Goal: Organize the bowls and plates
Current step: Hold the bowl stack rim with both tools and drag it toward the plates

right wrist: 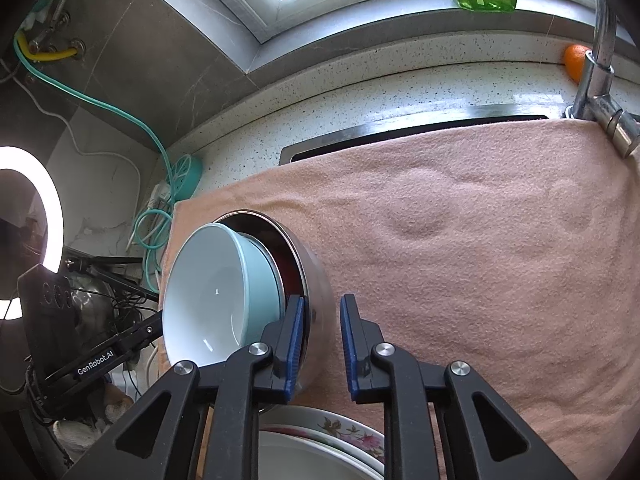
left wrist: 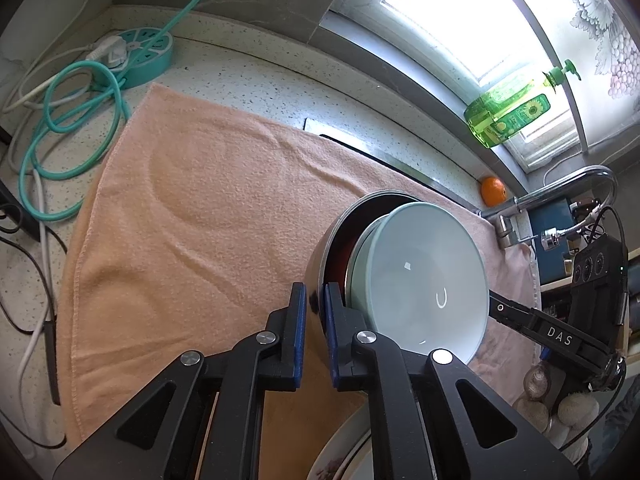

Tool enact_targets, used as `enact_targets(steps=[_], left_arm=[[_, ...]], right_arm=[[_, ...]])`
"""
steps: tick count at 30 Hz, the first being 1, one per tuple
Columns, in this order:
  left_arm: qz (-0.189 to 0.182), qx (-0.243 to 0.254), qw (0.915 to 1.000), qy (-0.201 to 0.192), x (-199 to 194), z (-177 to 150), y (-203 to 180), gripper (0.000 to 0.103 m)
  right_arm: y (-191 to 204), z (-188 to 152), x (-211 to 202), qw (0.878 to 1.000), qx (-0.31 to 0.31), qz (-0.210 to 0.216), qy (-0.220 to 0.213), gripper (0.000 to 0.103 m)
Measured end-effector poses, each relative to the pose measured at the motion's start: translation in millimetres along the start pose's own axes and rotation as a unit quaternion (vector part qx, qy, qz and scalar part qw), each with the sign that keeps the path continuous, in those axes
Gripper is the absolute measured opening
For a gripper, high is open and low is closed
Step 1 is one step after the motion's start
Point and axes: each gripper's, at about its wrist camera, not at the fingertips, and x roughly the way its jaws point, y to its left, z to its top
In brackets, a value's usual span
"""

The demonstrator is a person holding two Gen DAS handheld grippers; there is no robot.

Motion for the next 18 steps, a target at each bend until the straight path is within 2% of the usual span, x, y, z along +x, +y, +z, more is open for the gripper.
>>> enact_targets(steps=[8, 10, 18], left_arm=[[0.002, 0.007, 1.0, 0.004, 2.4, -1.7, -2.2, 0.008], [0.004, 0.008, 1.0, 0.003, 4.4, -2.2, -2.9, 0.008], [0.007, 0.01, 0.9999, 0.0, 3.2, -2.6, -3.5, 0.008]], right_arm=[[0.6, -0.4, -0.5, 1.0, -0.005, -0.008, 0.001, 0.015], [1.5, -0.8, -0.1, 1.0, -0.008, -0.005, 0.004, 0.01], [4.2, -1.5, 1.1, 1.0, -0.009, -0.009, 0.006, 0.008]])
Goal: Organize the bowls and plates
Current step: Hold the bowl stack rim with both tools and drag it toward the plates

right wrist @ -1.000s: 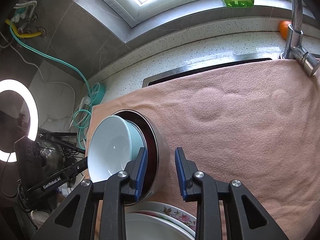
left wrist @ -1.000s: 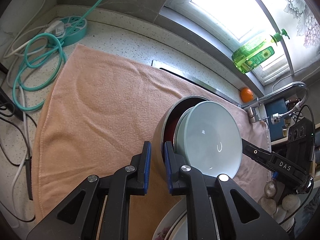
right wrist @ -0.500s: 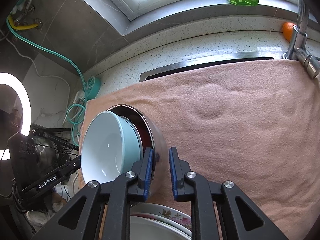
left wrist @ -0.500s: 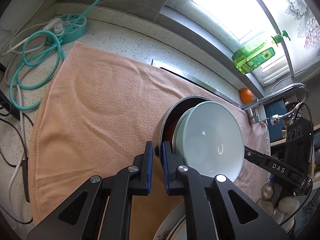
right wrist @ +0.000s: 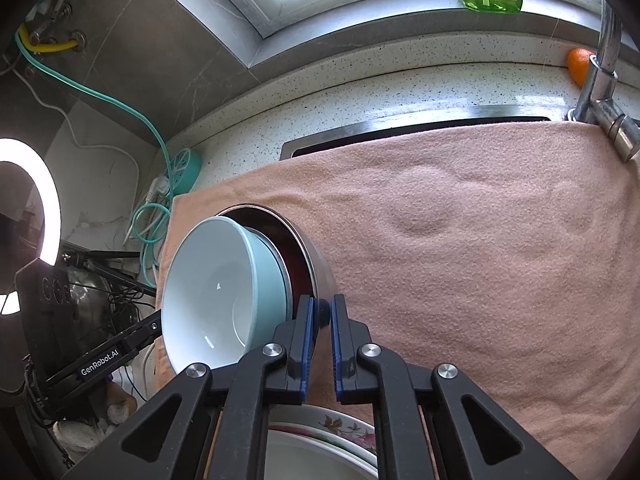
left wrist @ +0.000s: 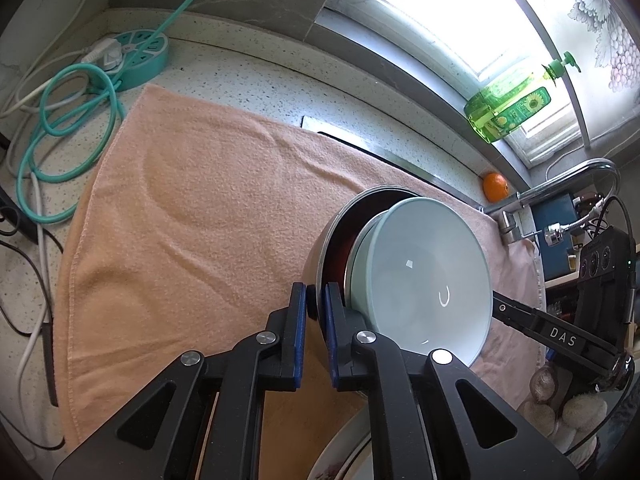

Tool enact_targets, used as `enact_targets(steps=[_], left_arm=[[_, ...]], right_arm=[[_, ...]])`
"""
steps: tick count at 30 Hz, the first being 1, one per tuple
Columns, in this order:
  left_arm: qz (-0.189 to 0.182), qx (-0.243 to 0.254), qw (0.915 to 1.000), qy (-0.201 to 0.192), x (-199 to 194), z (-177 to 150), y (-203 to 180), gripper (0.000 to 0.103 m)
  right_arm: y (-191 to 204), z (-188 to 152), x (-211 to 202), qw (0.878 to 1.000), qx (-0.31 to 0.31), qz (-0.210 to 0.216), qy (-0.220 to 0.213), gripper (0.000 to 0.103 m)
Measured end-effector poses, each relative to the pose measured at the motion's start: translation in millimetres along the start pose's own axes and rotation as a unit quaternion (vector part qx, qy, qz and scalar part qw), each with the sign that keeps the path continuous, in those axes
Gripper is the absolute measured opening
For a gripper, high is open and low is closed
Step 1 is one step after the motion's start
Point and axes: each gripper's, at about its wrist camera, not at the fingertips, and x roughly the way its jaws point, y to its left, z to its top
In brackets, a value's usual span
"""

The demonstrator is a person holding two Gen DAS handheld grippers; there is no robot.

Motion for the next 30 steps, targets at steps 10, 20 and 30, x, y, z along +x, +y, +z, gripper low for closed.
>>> enact_targets(steps=[10, 20, 30], left_arm=[[-0.002, -0.012, 0.9999, -0.001, -1.1, 0.2, 0.3, 0.008], [-0.002, -0.017, 0.9999, -0.004, -2.9, 2.0, 0.4, 0.008], [-0.001, -0.019, 0.9998, -0.01, -8.5, 2.0, 3.1, 0.008]], right_arm=[[0.6, -0.4, -0.6, 1.0, 0.004, -0.007, 0.002, 0.008], [1.2, 0.8, -2.6, 1.0, 0.01, -0.003, 0.003, 0.008], [6.3, 1.6, -6.5, 1.0, 0.005, 0.0, -0.001, 0.008]])
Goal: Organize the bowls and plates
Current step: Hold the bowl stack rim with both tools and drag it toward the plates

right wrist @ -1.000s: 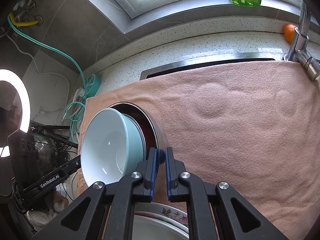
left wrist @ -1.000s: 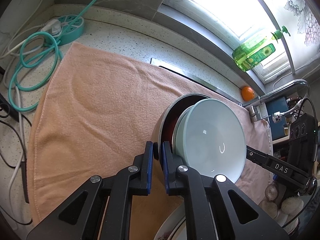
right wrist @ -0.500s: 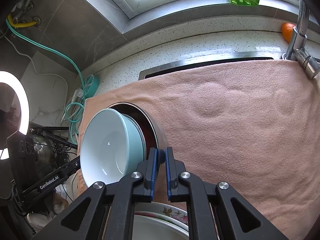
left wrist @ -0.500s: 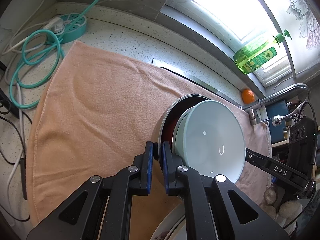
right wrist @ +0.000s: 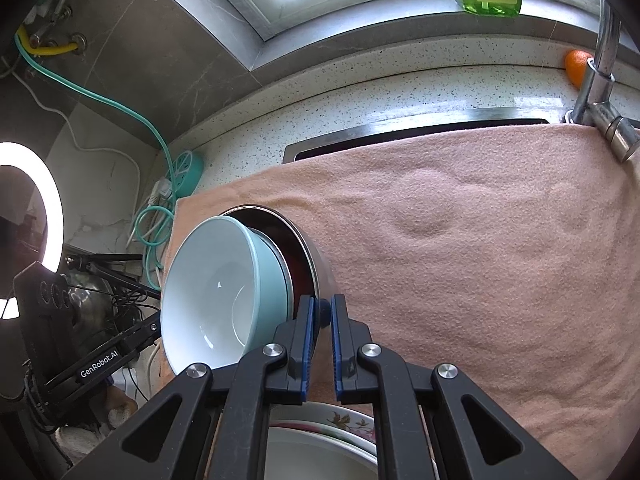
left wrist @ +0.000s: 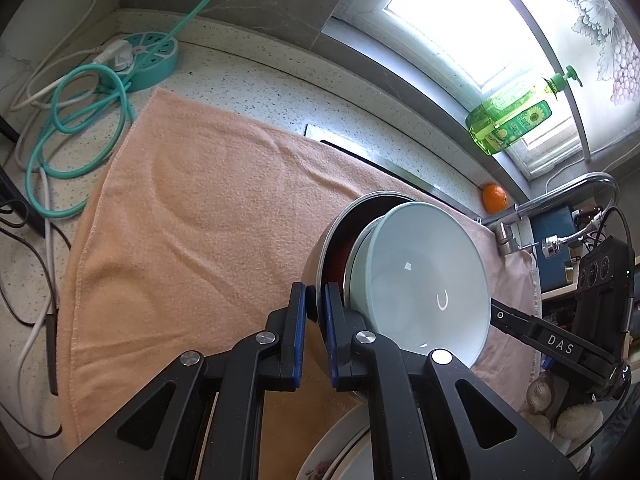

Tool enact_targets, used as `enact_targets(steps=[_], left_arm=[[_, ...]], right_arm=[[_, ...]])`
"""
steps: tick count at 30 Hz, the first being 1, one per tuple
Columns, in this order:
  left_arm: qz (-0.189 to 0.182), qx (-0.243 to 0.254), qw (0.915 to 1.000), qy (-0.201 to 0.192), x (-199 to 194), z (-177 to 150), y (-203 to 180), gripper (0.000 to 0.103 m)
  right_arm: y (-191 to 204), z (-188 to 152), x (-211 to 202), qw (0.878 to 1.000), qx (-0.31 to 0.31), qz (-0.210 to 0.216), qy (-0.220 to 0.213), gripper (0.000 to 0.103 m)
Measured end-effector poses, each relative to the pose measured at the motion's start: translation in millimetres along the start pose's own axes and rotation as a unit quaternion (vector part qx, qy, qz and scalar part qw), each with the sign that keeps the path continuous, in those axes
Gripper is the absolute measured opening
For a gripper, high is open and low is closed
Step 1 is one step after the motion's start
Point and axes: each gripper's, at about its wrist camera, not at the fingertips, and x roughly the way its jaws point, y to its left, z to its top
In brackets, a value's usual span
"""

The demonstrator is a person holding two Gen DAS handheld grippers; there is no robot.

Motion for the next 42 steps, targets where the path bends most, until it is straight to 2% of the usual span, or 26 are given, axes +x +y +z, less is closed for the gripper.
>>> enact_targets(steps=[20, 42], left_arm=[[-0.011, 0.012, 0.9996, -0.024, -33, -9, -17, 0.008], [-0.005, 0.023, 0.9989, -0.04, -66, -40, -33, 0.008]], right_arm=[[10, -7, -39, 1.0, -0.017, 0.013, -0.021, 0.008], [10, -41, -73, 0.999, -0.027, 0.03, -0.026, 0.008]])
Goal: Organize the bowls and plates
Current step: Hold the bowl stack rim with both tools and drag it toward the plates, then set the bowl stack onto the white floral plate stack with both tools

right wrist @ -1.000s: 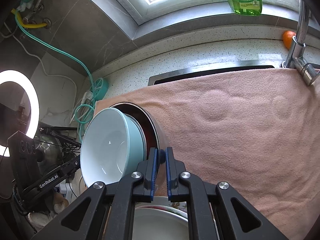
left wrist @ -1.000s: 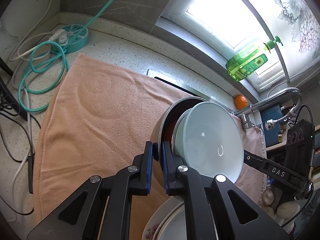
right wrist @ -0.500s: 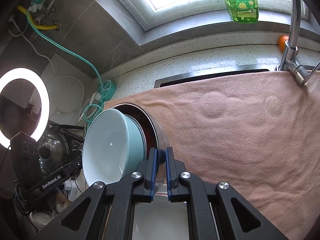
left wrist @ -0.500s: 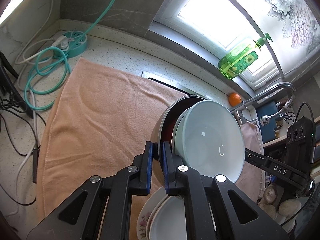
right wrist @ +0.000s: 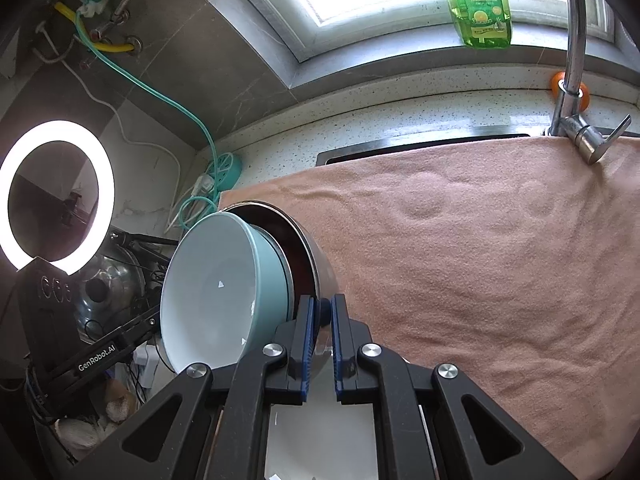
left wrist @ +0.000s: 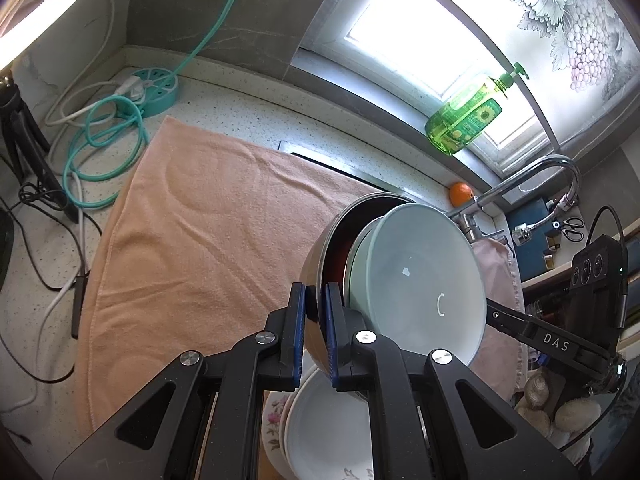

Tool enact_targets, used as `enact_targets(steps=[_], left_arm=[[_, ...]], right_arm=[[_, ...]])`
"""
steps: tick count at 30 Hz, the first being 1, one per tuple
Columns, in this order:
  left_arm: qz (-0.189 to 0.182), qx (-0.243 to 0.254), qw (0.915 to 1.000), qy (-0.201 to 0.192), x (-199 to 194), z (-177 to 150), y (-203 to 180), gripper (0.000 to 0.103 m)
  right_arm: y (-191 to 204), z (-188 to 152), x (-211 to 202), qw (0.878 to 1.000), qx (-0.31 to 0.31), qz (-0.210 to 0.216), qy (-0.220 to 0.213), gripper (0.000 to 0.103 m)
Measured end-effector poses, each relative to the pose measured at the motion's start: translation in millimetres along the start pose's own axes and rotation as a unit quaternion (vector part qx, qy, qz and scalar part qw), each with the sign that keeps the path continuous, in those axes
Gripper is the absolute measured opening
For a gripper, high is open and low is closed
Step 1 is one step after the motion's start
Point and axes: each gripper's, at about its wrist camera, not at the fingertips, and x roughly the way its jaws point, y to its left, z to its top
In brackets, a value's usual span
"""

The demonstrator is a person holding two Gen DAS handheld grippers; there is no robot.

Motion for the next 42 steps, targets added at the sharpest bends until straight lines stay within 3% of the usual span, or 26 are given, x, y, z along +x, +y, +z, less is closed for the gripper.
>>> enact_targets(steps=[42], left_arm=[[0.012, 0.004, 0.9996, 0.027, -9, -83, -30, 0.008]], right_arm=[[-30, -84, -31, 1.0, 0.019, -0.001, 0.021, 0.008]])
